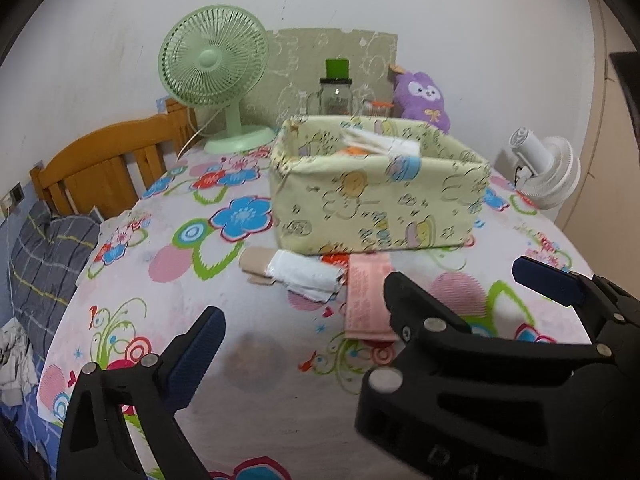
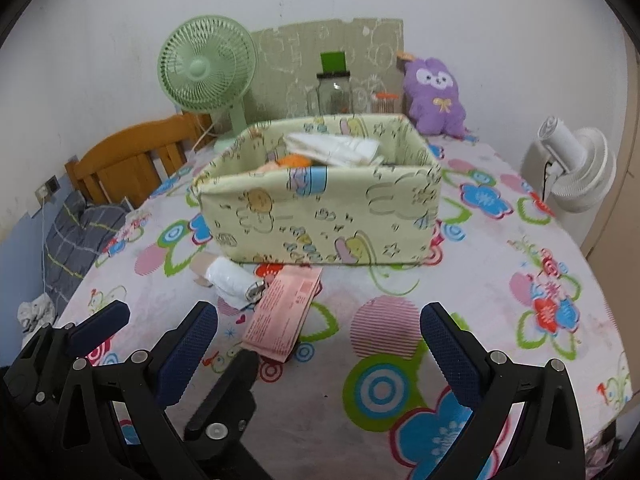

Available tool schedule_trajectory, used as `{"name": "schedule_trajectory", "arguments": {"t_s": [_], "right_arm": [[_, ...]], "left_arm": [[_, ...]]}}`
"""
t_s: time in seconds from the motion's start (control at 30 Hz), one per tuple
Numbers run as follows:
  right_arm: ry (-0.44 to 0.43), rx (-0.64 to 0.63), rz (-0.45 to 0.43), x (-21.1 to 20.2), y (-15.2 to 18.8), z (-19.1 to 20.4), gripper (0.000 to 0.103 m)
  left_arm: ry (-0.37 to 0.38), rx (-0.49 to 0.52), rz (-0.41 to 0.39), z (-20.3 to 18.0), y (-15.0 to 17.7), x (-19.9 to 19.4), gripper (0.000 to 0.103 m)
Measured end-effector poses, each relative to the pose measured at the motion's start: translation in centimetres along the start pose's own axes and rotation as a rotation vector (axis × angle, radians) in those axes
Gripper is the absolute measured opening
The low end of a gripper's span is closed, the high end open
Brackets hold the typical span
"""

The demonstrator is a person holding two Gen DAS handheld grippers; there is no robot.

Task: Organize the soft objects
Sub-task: 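Lower both tools toward the pink packet and white rolled cloth beside the box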

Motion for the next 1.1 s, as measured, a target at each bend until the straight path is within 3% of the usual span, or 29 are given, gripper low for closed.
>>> {"name": "schedule_trajectory", "arguments": {"t_s": [0.23, 0.57, 0.77, 1.07, 1.1], "right_arm": [[0.009, 0.032, 0.056, 2.0, 1.2, 0.1, 0.102], [0.015, -0.002, 0.103, 4.1, 1.6, 1.5, 0.097], [0.013, 0.019, 0.152, 5.8, 2.2, 1.7, 0.087], [0.044, -0.037, 0.177, 7.2, 2.5, 2.8, 0.070], [0.041, -0.047, 0.172, 7.2, 2.5, 2.9, 0.061]], "left_arm": [[-0.029, -0.023, 0.052, 1.7, 1.2, 1.6, 0.087], [-0.063, -0.025, 0.089, 3.0, 1.8, 3.4, 0.085], [-0.110, 0.011, 0.101, 3.5, 2.1, 4.5, 0.085], [-0.098, 0.022, 0.130, 3.7, 2.4, 5.8, 0.085], [-0.092, 0.022, 0.132, 3.6, 2.4, 5.8, 0.085]]}}
Point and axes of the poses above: each gripper's, at about its wrist camera, not at the fingertips, and x roughly the way its jaws point, z to its left, y to its underside, the point moved 3 cm from there along x, roughly the way its jaws point, and after that the axes turned 15 degrees about -z, right-handed, at the moved point
